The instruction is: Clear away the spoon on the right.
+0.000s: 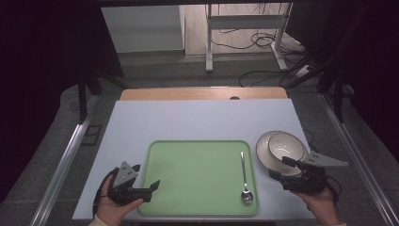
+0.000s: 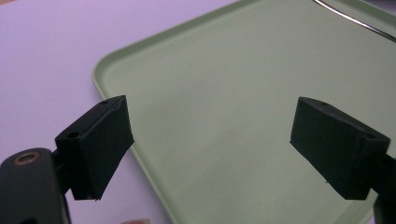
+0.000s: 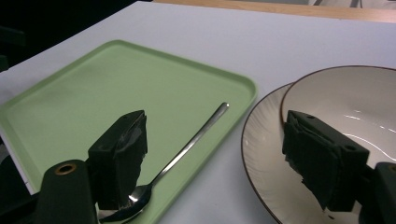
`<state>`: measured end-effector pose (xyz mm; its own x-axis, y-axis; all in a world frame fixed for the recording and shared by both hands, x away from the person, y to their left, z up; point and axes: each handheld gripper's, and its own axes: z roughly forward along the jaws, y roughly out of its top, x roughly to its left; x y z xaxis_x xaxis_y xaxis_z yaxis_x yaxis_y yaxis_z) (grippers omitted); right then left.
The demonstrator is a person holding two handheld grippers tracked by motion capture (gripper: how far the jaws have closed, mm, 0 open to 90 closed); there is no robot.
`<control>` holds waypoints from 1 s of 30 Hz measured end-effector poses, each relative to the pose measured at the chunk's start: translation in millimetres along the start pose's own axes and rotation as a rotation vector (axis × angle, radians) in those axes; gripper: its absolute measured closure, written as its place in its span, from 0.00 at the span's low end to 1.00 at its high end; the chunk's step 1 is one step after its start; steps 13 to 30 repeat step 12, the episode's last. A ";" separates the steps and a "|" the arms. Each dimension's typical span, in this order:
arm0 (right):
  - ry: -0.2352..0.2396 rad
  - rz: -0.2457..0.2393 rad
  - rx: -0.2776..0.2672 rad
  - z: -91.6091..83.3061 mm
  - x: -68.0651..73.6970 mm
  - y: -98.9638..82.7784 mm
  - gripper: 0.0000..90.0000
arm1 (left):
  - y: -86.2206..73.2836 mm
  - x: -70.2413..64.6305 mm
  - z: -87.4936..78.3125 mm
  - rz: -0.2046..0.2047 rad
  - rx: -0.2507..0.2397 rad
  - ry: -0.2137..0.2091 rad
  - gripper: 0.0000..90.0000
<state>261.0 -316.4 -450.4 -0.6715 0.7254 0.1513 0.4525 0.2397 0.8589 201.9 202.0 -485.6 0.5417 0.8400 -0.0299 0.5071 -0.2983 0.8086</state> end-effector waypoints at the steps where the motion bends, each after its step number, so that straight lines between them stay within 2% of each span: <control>1: 0.001 -0.006 0.004 0.6 0.7 -0.2 0.24 | 0.2 0.0 -0.3 0.001 0.000 0.000 0.14; 7: 0.009 -0.028 -0.005 0.6 1.3 -1.4 0.23 | 1.5 0.6 2.4 -0.001 0.002 -0.005 0.14; 12: 0.011 -0.033 -0.026 0.3 -0.4 -0.6 0.22 | 2.1 0.7 2.2 -0.017 0.000 0.005 0.14; 30: 0.011 -0.033 -0.026 0.3 -0.4 -0.6 0.22 | 2.1 0.7 2.2 -0.017 0.000 0.005 0.14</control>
